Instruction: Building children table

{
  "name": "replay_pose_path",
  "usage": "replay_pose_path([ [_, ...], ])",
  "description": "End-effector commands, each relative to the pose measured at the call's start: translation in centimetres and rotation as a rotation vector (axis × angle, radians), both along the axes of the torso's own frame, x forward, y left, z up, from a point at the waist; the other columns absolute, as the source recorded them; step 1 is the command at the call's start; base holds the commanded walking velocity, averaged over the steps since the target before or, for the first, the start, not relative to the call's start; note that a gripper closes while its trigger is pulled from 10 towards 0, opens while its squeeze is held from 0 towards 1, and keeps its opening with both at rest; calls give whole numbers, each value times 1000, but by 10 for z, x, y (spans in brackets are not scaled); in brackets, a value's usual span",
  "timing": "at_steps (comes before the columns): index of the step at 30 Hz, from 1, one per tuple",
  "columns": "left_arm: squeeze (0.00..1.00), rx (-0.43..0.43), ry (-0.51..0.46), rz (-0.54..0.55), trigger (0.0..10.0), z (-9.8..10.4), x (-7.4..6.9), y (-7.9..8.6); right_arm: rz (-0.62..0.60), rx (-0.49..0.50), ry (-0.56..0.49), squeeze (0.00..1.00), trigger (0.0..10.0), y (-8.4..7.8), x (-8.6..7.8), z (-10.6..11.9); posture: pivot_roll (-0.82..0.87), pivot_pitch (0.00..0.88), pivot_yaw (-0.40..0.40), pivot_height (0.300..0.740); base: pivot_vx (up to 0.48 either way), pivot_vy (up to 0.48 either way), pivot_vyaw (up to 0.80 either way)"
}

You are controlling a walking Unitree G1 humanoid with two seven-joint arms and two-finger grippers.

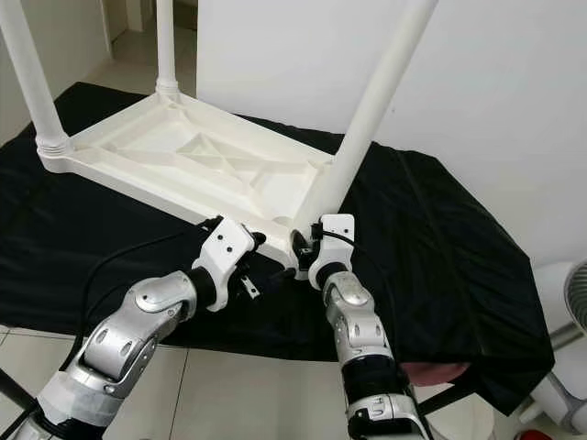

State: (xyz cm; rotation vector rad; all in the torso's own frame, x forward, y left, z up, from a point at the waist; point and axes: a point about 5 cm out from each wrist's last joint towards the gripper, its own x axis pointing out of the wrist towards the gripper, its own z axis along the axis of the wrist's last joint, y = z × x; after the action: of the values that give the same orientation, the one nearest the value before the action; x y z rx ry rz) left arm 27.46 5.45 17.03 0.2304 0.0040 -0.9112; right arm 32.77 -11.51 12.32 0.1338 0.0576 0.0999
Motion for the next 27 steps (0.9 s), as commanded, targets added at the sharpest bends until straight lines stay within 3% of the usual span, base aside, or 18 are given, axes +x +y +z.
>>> replay_pose_path([
  [1, 0, 3, -3, -8, 10000, -1, -2, -5, -112, -24, 70, 0, 10000, -8, -8, -12, 54, 0, -205, 740, 0, 0, 0],
  [4, 0, 2, -2, -7, 10000, -2, -2, -4, -73, -37, 61, 0, 10000, 4, -12, -10, 60, 0, -207, 740, 0, 0, 0],
  [8, 0, 0, -2, -7, 10000, -1, -2, -4, -80, -43, 57, 0, 10000, 3, -13, -5, 60, 0, -207, 740, 0, 0, 0],
  [10, 0, -2, -1, -7, 10000, -1, -2, -5, -91, -31, 46, 529, 10000, -4, -15, -2, 58, 0, -209, 740, 0, 0, 0],
  [11, 0, -4, -2, -8, 10000, -1, -2, -6, -66, -12, 40, 1000, 10000, -4, -16, -1, 58, 0, -209, 740, 0, 0, 0],
  [19, 0, -8, -2, -18, 10000, -1, -4, -8, 65, 11, -43, 1000, 10000, -6, -18, 7, 60, 0, -211, 740, 0, 0, 0],
  [22, 0, -6, 0, -21, 10000, -2, -5, -8, 113, 6, -59, 1000, 10000, -11, -17, 6, 63, 0, -211, 740, 0, 0, 0],
  [23, 0, -5, 1, -20, 10000, -2, -5, -8, 184, -11, -71, 1000, 10000, -23, -13, 3, 66, 0, -211, 740, 0, 0, 0],
  [24, 0, -5, 1, -20, 10000, -2, -5, -8, 184, -11, -71, 1000, 10000, -23, -13, 3, 66, 0, -211, 740, 0, 0, 0],
  [25, 0, -4, 1, -19, 10000, -2, -5, -8, 235, -58, -83, 0, 10000, -31, -12, 1, 67, 0, -212, 740, 0, 0, 0],
  [27, 0, -5, 0, -19, 10000, -1, -4, -8, 295, -79, -88, 0, 10000, -37, -10, 0, 69, 0, -209, 740, 0, 0, 0],
])
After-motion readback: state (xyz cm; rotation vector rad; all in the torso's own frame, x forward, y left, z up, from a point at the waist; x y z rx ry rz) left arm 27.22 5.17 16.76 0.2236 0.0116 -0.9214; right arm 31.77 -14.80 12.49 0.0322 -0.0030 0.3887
